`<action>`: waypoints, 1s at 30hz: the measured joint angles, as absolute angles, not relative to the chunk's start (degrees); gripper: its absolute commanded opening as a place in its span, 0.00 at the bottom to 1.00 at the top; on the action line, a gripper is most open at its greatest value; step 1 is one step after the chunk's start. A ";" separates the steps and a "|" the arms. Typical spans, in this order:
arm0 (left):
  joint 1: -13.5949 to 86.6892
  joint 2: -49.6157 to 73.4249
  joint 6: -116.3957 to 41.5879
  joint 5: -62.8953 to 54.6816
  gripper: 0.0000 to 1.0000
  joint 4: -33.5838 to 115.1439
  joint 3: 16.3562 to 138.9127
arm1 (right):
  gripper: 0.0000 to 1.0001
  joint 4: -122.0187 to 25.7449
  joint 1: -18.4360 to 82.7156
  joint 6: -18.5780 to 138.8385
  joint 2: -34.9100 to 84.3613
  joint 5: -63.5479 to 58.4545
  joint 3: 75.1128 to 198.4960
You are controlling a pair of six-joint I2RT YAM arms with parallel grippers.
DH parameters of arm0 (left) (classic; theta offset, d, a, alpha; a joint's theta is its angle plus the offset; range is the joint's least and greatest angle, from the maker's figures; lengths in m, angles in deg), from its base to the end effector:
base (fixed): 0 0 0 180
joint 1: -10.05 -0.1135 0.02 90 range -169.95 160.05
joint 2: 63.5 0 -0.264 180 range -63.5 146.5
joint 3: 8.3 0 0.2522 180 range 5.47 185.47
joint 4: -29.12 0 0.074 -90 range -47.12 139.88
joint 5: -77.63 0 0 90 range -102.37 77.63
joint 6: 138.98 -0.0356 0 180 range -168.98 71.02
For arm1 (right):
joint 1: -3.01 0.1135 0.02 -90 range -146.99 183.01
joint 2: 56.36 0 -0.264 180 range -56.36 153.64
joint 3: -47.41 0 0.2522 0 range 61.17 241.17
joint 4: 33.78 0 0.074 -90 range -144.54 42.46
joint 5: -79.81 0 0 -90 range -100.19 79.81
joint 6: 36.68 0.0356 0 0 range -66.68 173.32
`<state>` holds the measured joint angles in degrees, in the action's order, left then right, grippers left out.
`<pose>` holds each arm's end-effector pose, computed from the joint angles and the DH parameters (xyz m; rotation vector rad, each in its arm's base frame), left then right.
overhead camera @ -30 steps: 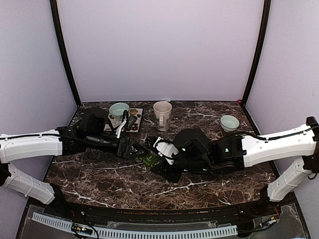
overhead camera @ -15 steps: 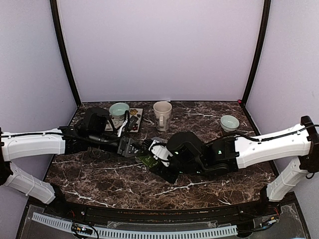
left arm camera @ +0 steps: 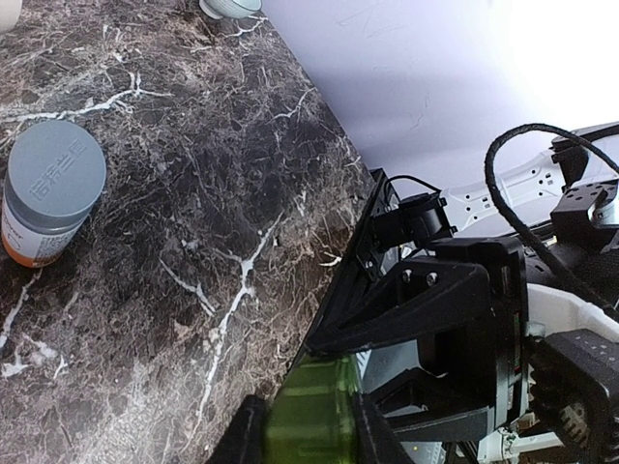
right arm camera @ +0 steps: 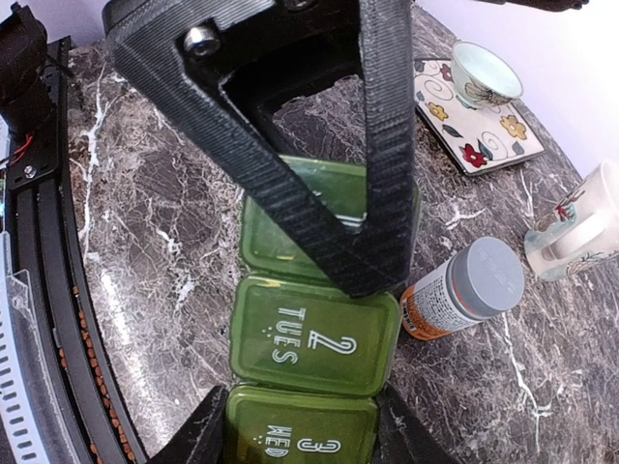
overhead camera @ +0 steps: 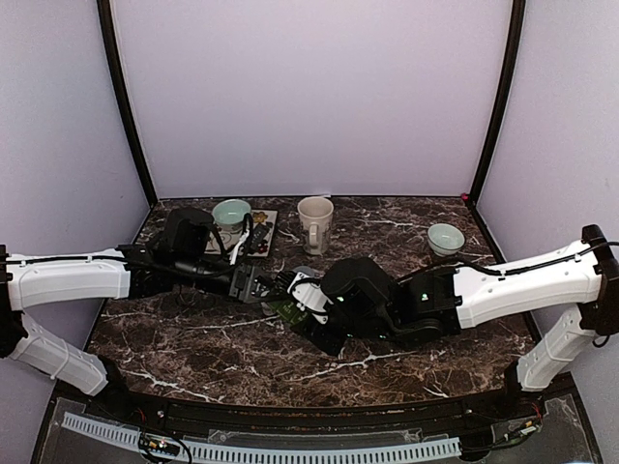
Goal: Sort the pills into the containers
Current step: Pass from the right arm to the left
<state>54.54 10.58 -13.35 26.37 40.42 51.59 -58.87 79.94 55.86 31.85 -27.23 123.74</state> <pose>0.1870 -0.2149 0.2618 0.6639 2.1796 -1.5020 0.0882 0.3336 0.2605 -1.2065 1.8635 0.4510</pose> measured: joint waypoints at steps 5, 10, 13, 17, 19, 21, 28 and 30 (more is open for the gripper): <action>54.49 10.65 -13.76 26.85 0.00 39.14 51.59 | 0.52 -58.92 79.96 55.88 31.85 -27.90 123.78; 54.49 10.67 -14.26 27.25 0.00 38.76 51.59 | 0.53 -58.94 79.96 56.21 31.85 -28.27 123.85; 54.45 10.74 -14.50 27.25 0.00 38.74 51.59 | 0.54 -58.90 79.96 56.58 31.85 -28.41 123.85; 54.41 11.06 -15.05 27.18 0.00 38.83 51.59 | 0.54 -58.77 79.96 56.98 31.85 -28.56 123.85; 54.38 11.28 -15.29 27.09 0.00 38.87 51.59 | 0.54 -58.70 79.96 57.09 31.85 -28.67 123.85; 54.38 11.48 -15.36 27.01 0.00 38.89 51.59 | 0.54 -58.70 79.96 57.26 31.85 -28.73 123.85; 54.19 11.72 -15.55 26.55 0.00 39.18 51.59 | 0.56 -58.66 79.96 58.31 31.85 -29.37 123.85; 54.19 11.72 -15.55 26.35 0.00 39.53 51.59 | 0.57 -58.68 79.96 58.44 31.85 -29.37 123.85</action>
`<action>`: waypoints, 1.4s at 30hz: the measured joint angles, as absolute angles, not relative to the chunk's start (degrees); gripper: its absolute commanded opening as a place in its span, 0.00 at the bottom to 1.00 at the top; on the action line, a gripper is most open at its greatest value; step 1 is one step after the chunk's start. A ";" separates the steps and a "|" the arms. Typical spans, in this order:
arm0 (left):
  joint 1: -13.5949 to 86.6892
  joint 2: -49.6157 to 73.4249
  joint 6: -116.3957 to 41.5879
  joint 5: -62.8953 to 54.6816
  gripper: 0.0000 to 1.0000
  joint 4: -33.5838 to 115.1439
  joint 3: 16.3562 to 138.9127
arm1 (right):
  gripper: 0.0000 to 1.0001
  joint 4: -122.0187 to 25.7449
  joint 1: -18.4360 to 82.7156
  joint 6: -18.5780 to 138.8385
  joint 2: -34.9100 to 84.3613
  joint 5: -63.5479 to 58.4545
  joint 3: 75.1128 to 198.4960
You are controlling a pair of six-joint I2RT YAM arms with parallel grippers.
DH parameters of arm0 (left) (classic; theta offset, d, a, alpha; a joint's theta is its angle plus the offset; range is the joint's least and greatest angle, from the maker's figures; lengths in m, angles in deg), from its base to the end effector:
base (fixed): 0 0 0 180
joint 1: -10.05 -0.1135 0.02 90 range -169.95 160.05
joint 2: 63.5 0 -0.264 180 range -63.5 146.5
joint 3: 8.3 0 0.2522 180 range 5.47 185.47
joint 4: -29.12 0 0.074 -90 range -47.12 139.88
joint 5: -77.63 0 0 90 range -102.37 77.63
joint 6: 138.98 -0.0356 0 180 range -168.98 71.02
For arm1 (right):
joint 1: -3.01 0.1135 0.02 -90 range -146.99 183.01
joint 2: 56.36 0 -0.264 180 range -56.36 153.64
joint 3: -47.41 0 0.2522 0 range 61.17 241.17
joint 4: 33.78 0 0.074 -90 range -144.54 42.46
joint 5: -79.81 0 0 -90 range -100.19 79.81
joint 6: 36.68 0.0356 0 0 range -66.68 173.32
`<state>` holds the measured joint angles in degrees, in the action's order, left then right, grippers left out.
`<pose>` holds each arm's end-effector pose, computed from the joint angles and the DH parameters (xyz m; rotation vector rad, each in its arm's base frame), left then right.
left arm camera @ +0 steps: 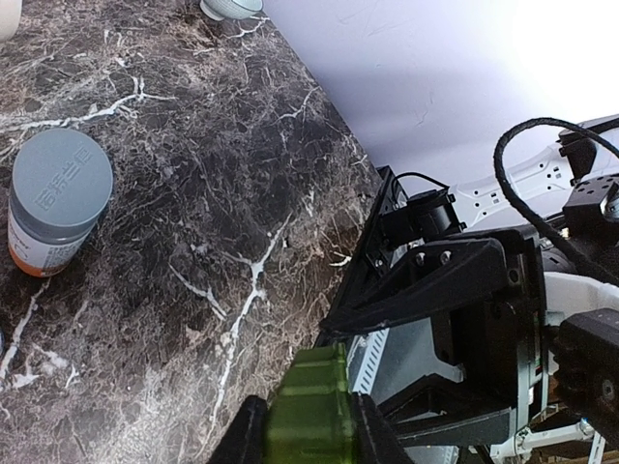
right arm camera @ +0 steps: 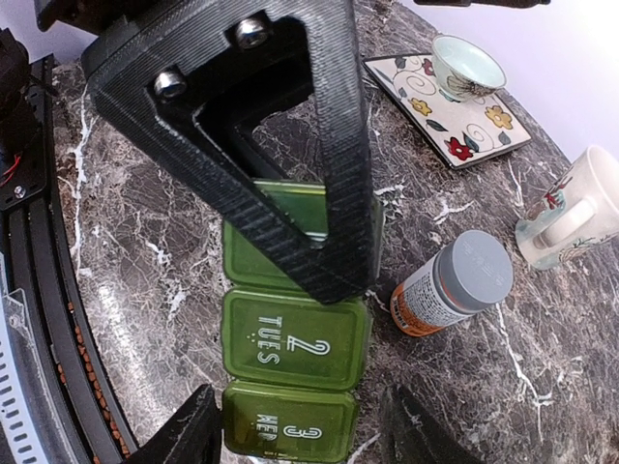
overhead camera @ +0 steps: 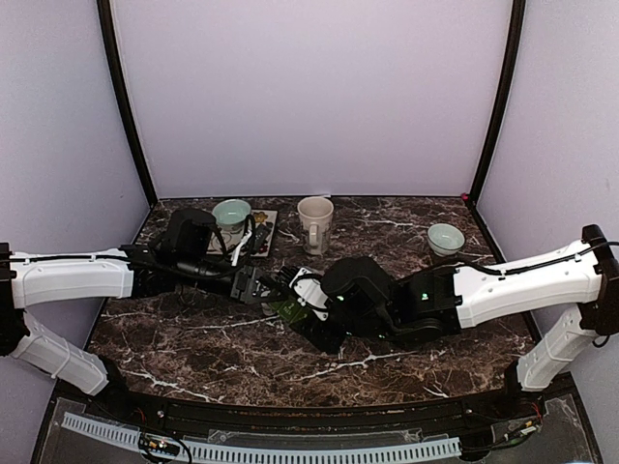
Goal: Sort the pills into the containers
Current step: Pass from the right arm to the left, then open the lid of the pill container.
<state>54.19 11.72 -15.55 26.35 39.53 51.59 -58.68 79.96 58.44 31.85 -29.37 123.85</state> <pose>0.1909 -0.2162 0.2579 0.6934 2.1599 -1.4782 0.0893 0.3334 0.2617 -1.1378 1.8887 0.4443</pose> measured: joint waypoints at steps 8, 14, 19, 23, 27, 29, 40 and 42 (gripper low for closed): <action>54.12 11.72 -15.53 26.15 0.00 40.05 51.59 | 0.63 -58.68 79.94 58.99 32.81 -29.32 125.22; 53.90 11.72 -15.49 26.15 0.00 40.25 51.59 | 0.66 -59.42 79.94 59.49 34.36 -29.32 126.58; 53.71 11.72 -15.47 26.15 0.00 40.45 51.59 | 0.64 -59.60 79.94 59.77 35.21 -29.59 127.30; 53.58 11.72 -15.44 26.18 0.00 40.47 51.59 | 0.64 -60.25 79.96 59.86 36.11 -29.87 127.32; 53.38 11.72 -15.27 26.15 0.00 40.47 51.59 | 0.64 -61.28 80.03 59.99 36.50 -30.81 127.34; 53.31 11.72 -15.27 26.15 0.00 40.47 51.59 | 0.62 -61.37 80.16 60.12 36.50 -31.36 127.34; 53.27 11.72 -14.90 25.94 0.00 40.29 51.59 | 0.43 -61.54 81.03 61.41 36.50 -33.43 127.34; 53.20 11.72 -14.85 25.94 0.00 40.29 51.59 | 0.43 -61.52 81.03 61.41 36.48 -33.43 127.34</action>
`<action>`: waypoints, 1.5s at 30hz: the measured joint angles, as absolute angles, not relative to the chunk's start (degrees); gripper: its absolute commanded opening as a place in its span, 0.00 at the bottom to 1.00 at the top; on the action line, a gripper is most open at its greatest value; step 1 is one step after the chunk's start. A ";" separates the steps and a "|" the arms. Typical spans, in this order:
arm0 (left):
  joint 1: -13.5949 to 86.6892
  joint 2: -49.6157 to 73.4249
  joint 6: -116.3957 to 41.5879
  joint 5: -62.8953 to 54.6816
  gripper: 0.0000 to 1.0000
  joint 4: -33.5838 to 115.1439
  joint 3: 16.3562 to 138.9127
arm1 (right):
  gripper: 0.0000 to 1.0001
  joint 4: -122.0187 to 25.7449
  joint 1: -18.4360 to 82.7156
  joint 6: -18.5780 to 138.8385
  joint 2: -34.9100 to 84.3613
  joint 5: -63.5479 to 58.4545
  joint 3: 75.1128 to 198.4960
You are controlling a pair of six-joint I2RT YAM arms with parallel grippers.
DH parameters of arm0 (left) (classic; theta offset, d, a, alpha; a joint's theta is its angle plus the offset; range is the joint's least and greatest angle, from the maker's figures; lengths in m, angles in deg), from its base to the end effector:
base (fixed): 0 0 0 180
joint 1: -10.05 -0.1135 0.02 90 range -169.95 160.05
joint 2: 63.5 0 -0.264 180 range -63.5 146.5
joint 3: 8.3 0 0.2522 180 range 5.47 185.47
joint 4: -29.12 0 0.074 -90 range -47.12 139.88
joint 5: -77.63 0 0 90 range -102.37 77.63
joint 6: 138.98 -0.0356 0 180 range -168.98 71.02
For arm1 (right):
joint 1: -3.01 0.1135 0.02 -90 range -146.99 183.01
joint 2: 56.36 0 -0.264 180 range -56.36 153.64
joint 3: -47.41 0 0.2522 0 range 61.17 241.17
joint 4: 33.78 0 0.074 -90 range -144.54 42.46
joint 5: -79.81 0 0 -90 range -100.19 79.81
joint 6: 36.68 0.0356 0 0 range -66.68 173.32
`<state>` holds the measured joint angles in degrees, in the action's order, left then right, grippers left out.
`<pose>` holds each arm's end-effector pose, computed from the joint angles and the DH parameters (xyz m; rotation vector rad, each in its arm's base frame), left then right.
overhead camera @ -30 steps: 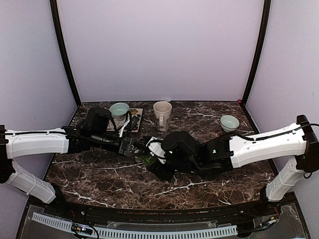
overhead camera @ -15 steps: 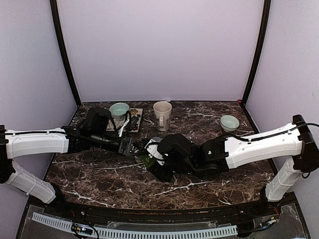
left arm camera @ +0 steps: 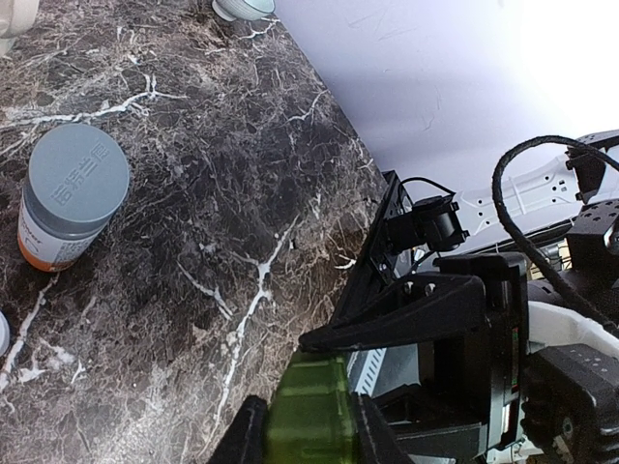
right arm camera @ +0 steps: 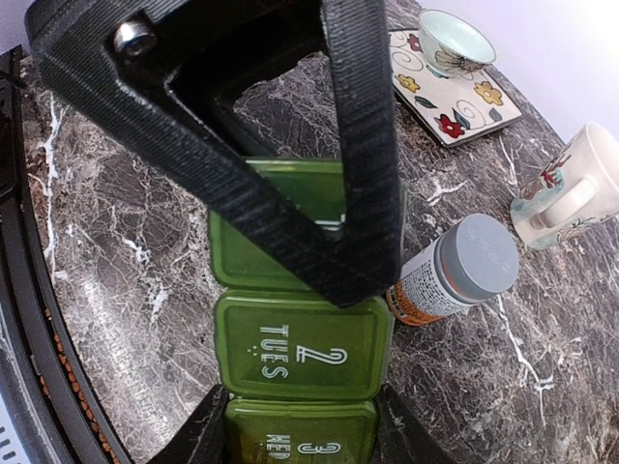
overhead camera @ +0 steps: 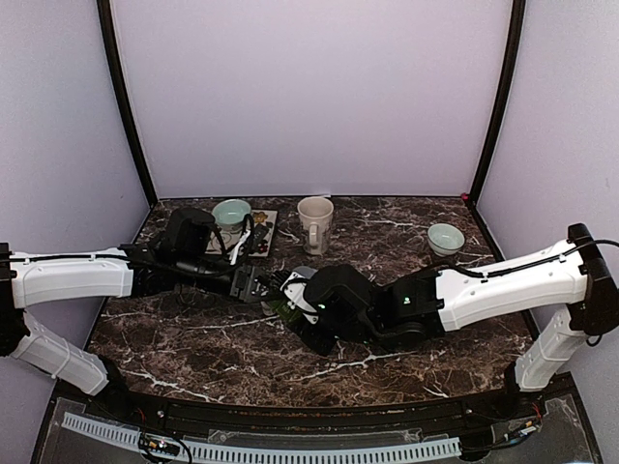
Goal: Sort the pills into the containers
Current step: Open the lid of the pill container.
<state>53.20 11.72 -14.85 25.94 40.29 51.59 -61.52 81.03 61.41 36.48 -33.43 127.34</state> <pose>0.1944 -0.2125 0.2566 0.6528 2.1841 -1.4658 0.0884 0.3491 0.2513 -1.1039 1.9457 0.3639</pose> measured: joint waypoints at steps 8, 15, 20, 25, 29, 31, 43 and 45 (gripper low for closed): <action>53.01 11.72 -14.66 26.22 0.00 40.08 51.59 | 0.43 -61.65 81.01 62.07 35.85 -32.69 127.25; 53.07 11.72 -13.56 26.90 0.00 39.53 51.59 | 0.44 -60.30 80.38 62.81 33.31 -30.11 125.09; 53.07 11.72 -12.93 27.09 0.00 39.38 51.59 | 0.45 -59.27 79.61 63.29 32.46 -27.97 124.11; 53.09 11.72 -12.62 27.40 0.00 38.92 51.59 | 0.45 -57.87 78.54 63.95 30.93 -24.93 122.66; 53.14 11.72 -12.67 27.51 0.00 38.20 51.59 | 0.45 -56.32 77.05 64.80 29.25 -21.21 121.13; 53.14 11.72 -12.76 27.58 0.00 37.96 51.59 | 0.45 -55.92 76.44 65.24 28.81 -19.71 120.79; 52.92 11.78 -13.78 26.94 0.00 39.59 51.46 | 0.55 -55.09 74.82 67.03 27.30 -18.20 119.30; 52.77 11.83 -13.78 26.68 0.00 40.03 51.46 | 0.58 -55.68 75.41 66.35 27.37 -20.36 119.67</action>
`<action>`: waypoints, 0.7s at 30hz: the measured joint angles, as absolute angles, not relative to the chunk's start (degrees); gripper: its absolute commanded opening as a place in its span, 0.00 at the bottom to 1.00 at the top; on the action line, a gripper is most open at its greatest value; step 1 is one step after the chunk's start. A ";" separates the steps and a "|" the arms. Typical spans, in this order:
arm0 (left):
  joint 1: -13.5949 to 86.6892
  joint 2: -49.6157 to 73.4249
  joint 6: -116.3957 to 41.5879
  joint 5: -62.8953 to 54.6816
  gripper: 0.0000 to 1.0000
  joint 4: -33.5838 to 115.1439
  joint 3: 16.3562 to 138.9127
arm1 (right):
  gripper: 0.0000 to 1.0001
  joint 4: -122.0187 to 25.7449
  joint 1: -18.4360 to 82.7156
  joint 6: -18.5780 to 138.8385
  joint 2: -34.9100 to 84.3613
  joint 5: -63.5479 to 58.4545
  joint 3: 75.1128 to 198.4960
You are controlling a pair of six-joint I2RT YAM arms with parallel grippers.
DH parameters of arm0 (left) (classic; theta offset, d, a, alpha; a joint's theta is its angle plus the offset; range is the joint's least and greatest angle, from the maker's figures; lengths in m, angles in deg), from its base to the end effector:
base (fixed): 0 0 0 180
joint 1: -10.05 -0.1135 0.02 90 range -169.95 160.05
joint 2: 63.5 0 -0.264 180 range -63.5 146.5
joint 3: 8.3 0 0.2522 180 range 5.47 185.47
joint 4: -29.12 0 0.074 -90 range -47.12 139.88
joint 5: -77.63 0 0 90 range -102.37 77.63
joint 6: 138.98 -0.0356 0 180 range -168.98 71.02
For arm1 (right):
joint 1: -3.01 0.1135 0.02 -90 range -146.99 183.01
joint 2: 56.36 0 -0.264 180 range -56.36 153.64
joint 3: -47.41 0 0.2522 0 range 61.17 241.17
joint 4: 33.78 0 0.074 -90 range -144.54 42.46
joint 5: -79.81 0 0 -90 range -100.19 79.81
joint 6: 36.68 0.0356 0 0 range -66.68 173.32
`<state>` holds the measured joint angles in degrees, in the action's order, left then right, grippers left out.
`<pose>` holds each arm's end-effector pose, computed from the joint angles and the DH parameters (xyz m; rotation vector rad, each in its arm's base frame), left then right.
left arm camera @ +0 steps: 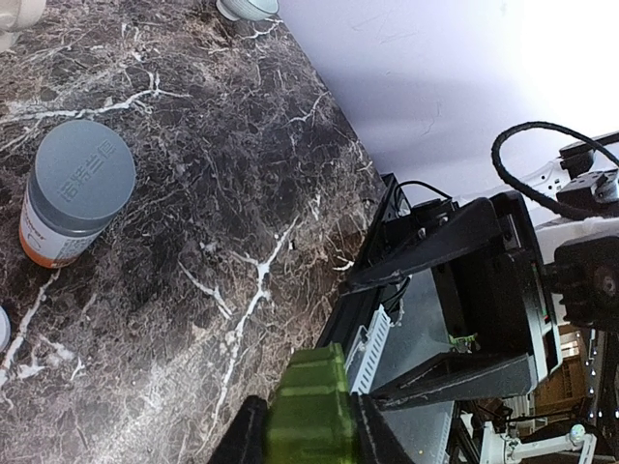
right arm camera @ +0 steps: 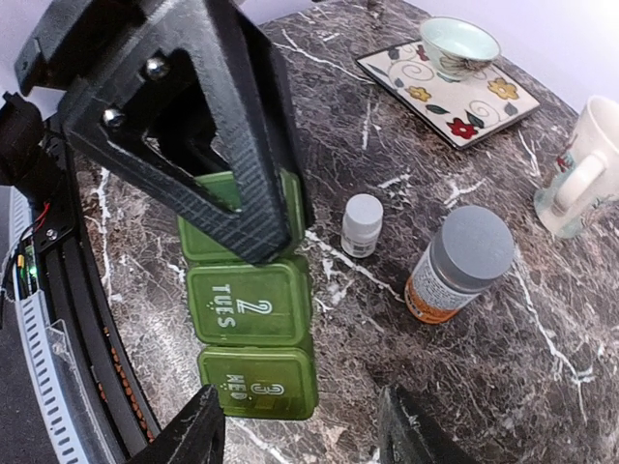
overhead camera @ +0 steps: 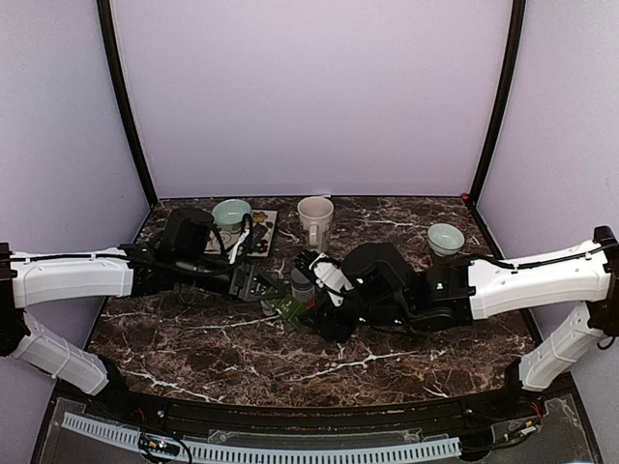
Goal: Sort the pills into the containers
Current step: Open the lid of the pill container.
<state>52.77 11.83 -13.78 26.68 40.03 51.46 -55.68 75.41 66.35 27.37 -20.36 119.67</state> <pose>0.1957 -0.2112 0.2559 0.6352 2.1947 -1.4840 0.1056 0.3121 0.2658 -1.0062 1.9798 0.6657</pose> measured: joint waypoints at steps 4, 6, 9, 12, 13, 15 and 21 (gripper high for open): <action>52.68 11.83 -13.39 26.53 0.00 40.08 51.46 | 0.60 -58.22 77.86 64.52 29.03 -25.80 121.31; 52.68 11.83 -13.11 26.31 0.00 40.08 51.46 | 0.61 -58.55 79.04 63.86 29.97 -27.51 121.86; 52.68 11.83 -12.62 25.94 0.00 40.56 51.46 | 0.61 -59.25 80.35 63.01 31.15 -29.94 122.49; 52.68 11.83 -12.30 25.63 0.00 41.30 51.46 | 0.62 -59.97 80.81 62.53 31.48 -31.29 122.53; 52.68 11.83 -12.25 25.50 0.00 41.43 51.46 | 0.62 -60.12 80.88 62.40 31.54 -31.71 122.58; 52.68 11.85 -12.08 25.46 0.00 41.47 51.46 | 0.62 -60.64 80.94 62.31 31.65 -32.32 122.86; 52.68 11.87 -11.42 25.48 0.00 41.50 51.46 | 0.62 -61.26 81.49 61.87 32.72 -33.08 124.44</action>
